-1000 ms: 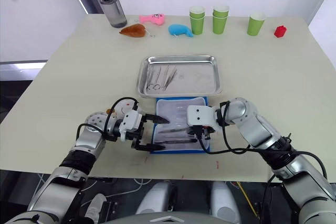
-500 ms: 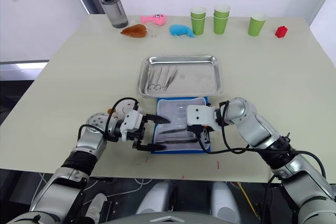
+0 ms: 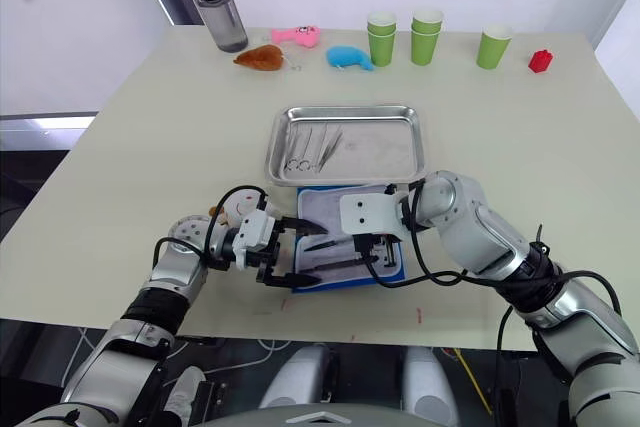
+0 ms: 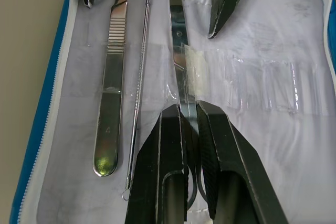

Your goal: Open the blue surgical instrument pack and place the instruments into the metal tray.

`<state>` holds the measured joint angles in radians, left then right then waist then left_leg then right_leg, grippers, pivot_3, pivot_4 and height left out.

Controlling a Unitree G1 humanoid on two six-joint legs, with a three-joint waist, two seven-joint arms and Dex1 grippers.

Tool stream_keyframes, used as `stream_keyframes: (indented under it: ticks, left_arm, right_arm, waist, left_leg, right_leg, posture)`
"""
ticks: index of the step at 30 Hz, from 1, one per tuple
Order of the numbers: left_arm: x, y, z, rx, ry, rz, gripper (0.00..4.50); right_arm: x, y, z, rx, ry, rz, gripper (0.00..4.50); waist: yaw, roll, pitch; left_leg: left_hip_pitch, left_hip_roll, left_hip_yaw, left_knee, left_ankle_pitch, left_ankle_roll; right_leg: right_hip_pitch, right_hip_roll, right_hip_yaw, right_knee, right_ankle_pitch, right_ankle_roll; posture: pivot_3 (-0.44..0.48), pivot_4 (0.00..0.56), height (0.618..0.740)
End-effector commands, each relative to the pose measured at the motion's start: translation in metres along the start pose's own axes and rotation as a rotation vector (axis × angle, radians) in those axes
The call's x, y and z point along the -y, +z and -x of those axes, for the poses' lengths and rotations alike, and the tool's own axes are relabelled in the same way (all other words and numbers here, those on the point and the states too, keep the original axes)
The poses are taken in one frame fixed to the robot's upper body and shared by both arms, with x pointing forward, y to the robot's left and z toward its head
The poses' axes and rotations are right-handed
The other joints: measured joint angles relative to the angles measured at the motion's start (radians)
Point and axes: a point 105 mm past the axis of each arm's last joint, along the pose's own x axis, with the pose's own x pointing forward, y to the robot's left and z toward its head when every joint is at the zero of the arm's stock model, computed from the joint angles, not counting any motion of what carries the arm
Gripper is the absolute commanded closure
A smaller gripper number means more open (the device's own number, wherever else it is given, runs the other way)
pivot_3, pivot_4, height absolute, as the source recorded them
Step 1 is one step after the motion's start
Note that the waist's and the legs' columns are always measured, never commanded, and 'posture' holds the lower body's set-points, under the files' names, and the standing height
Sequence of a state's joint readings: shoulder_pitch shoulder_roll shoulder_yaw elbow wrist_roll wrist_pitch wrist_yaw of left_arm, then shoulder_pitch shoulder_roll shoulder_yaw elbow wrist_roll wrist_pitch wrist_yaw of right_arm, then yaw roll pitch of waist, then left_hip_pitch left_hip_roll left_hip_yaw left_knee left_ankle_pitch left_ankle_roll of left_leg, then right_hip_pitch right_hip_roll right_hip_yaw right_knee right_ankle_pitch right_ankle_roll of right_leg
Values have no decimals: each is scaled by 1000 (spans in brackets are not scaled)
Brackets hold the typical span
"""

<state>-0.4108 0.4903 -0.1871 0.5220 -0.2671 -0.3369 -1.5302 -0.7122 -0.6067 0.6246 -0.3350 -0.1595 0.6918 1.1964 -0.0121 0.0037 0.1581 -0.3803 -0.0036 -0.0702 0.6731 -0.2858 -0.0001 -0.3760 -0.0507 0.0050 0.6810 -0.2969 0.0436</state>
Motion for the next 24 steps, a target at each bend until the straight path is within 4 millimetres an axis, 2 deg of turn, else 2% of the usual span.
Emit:
stream_keyframes:
  ticks: [1,14,24]
  left_arm:
    - [24,-27,-15,-56,-73,118,0]
    - [27,-30,-17,-56,-78,135,0]
    - [28,-30,-21,-53,-83,137,0]
  right_arm:
    - [5,16,13,13,-36,77,4453]
    - [1,-5,22,-54,-31,54,4453]
    - [1,-18,40,-98,-49,36,4453]
  waist:
    - [1,0,0]
    - [2,1,-1]
    - [3,4,-2]
  left_leg:
    - [0,-1,0,0,0,0]
    - [-1,-5,1,-1,0,3]
    - [-1,-5,1,-1,0,4]
  right_leg:
    - [0,0,0,-1,0,1]
    - [0,-5,2,-3,2,4]
    - [0,-5,2,-3,2,4]
  posture:
    - [0,150,734]
    - [0,150,734]
    - [0,150,734]
